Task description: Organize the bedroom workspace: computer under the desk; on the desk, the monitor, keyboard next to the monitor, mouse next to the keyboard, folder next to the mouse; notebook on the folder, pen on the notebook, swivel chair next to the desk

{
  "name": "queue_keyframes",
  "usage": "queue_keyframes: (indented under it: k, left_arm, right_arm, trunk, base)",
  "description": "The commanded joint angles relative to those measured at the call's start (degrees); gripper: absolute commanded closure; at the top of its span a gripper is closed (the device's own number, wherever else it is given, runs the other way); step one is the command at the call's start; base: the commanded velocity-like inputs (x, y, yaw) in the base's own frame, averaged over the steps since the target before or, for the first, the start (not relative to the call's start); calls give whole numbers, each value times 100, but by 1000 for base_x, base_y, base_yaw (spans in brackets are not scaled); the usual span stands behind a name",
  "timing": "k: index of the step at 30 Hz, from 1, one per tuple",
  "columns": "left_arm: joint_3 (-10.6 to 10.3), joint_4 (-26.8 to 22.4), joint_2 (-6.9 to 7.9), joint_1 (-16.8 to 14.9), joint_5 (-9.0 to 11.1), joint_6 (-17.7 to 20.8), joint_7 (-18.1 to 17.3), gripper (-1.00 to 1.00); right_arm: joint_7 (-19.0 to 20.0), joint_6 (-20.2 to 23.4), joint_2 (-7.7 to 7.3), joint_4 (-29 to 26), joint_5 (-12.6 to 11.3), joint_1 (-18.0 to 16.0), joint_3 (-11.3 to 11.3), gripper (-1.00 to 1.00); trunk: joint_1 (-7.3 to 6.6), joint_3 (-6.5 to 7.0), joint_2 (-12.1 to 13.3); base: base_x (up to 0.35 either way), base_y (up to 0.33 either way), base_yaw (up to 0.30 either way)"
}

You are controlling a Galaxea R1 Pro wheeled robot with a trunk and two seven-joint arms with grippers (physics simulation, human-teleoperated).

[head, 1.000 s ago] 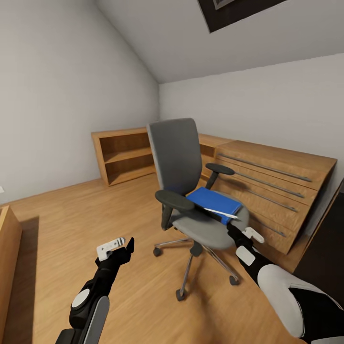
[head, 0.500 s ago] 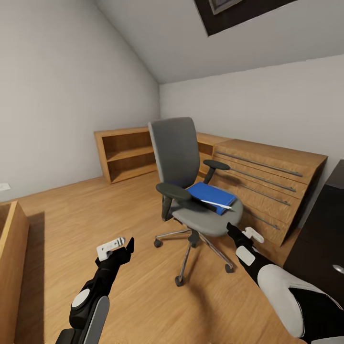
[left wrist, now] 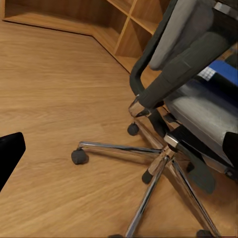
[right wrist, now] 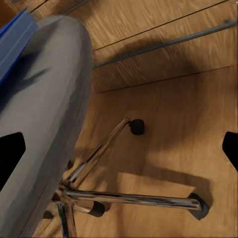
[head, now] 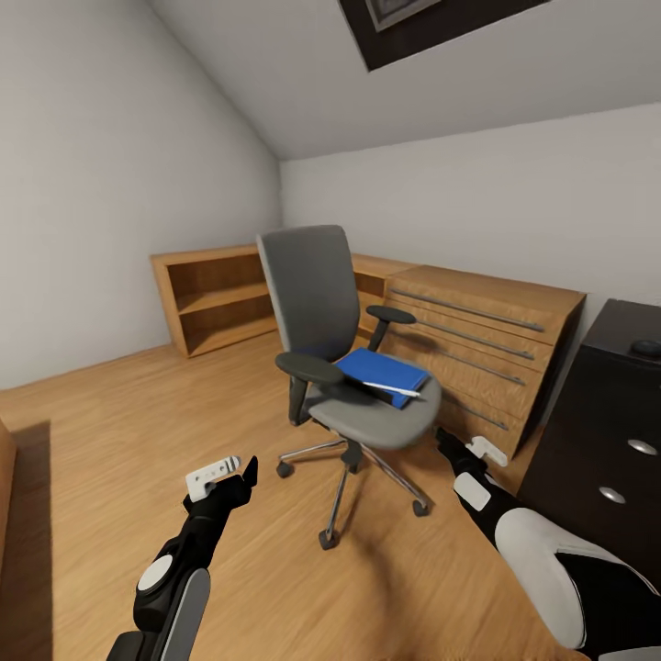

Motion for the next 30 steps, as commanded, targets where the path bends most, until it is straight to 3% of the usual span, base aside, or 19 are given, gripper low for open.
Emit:
queue_keyframes:
  k: [1,30]
  left_arm:
    - [-7,-9,1,-2,60,23,44,-100]
    - [-13,-9,-4,-2,61,18,44,-100]
  right_arm:
    - [5,-16,2,4,20,-2,-40,-100]
    - [-1,-90,11,11,29,-4,-36,-100]
  trunk:
    - [-1,-6,-3]
    - [-1,-6,-3]
  base:
    - [0,0,-264]
    - [0,0,-275]
